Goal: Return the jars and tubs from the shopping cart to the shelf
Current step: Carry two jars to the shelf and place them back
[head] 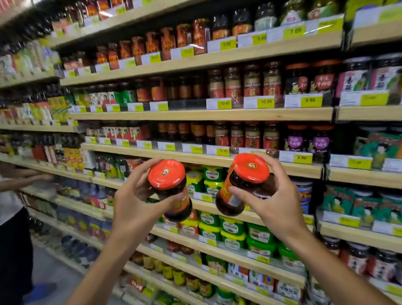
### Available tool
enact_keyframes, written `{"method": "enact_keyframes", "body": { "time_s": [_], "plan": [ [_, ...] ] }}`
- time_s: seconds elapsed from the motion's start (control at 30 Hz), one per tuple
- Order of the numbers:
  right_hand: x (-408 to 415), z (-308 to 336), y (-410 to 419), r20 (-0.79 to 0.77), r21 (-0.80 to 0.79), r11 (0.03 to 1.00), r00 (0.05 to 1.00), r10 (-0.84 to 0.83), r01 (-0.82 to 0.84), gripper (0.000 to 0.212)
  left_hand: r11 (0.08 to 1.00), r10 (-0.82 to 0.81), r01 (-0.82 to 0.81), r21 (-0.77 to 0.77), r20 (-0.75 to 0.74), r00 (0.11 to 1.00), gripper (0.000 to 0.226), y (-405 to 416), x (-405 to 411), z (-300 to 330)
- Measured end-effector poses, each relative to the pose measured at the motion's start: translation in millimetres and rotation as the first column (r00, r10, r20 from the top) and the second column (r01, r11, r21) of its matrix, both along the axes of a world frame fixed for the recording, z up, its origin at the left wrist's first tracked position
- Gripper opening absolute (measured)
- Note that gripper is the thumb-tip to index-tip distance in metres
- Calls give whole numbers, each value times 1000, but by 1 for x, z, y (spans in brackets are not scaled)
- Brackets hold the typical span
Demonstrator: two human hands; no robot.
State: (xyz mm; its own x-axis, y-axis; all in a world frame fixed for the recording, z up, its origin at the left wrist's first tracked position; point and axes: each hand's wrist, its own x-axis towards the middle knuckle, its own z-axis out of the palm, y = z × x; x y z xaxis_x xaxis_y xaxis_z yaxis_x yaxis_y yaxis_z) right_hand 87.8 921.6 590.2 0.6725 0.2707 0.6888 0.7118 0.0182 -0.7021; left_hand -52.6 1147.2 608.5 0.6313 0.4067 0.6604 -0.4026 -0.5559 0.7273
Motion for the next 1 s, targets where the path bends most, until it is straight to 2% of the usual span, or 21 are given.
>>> {"method": "enact_keyframes", "body": {
  "time_s": [0.27,0.6,0.8,1.0],
  "plan": [
    [30,6,58,-20,-1,1000,1000,-20,20,81,999,-42,42,-14,10,999,79,69,42,0],
    [114,25,150,18,28,998,998,-53,52,81,997,-78,79,25,-42,996,83,154,131,10],
    [151,41,191,43,71,995,997,-71,67,78,993,-104,103,52,18,994,83,200,178,30],
    [162,49,218,58,33,991,990,-132,131,80,983,-176,172,64,77,981,81,228,212,50]
  ]
}}
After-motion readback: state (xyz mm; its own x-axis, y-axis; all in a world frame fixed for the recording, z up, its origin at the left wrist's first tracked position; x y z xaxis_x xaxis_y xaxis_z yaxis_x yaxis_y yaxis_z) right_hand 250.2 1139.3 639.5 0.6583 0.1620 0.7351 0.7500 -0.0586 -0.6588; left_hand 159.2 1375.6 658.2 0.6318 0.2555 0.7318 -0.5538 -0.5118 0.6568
